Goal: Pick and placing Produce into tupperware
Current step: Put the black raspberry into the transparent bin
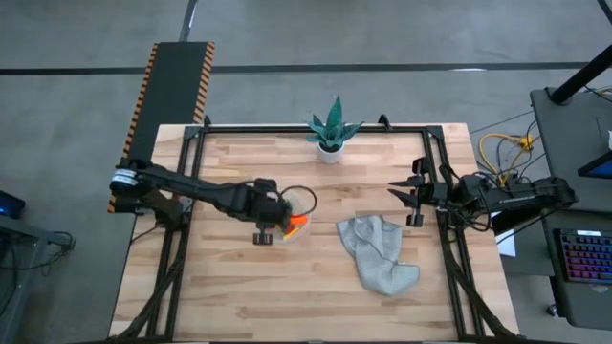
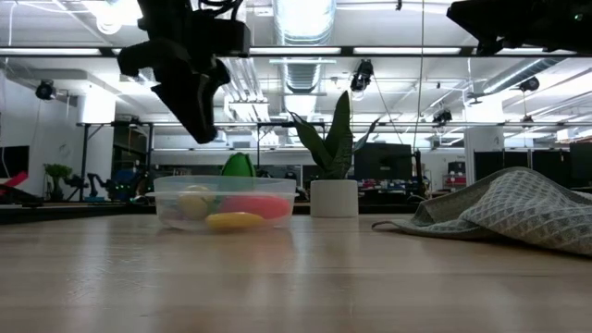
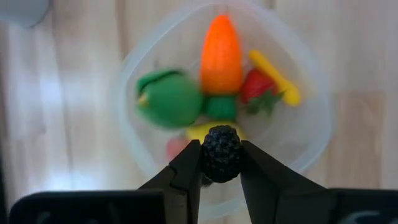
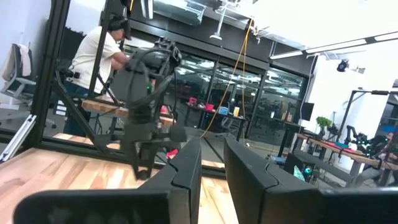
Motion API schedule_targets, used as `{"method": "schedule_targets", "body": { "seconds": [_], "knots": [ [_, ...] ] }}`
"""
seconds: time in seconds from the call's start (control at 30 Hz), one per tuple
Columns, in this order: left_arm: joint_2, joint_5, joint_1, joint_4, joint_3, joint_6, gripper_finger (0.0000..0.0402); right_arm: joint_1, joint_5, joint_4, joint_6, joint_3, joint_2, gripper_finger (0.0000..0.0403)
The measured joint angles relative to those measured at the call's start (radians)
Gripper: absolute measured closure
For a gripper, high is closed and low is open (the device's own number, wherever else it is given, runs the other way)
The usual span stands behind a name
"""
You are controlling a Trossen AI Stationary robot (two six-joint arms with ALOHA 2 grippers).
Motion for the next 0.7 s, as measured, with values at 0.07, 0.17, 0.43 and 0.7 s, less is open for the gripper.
{"method": "schedule_targets", "body": {
  "seconds": [0.07,0.17,0.43,0.7],
  "knots": [
    [0.015,0.008,-0.015,0.013,0.0,-0.011,0.0334,0.0,0.0,0.002,0.0,0.0,0.0,0.0342],
    [0.041,0.011,-0.027,0.027,-0.001,-0.017,0.0334,0.0,0.0,0.003,0.007,0.0,0.0,0.0342],
    [0.095,0.042,-0.03,0.02,-0.003,-0.017,0.0334,0.0,0.0,0.005,0.008,0.0,0.0,0.0342],
    [0.088,0.053,-0.03,0.019,-0.003,-0.016,0.0321,0.0,0.0,0.005,0.008,0.0,0.0,0.0342]
  ]
}}
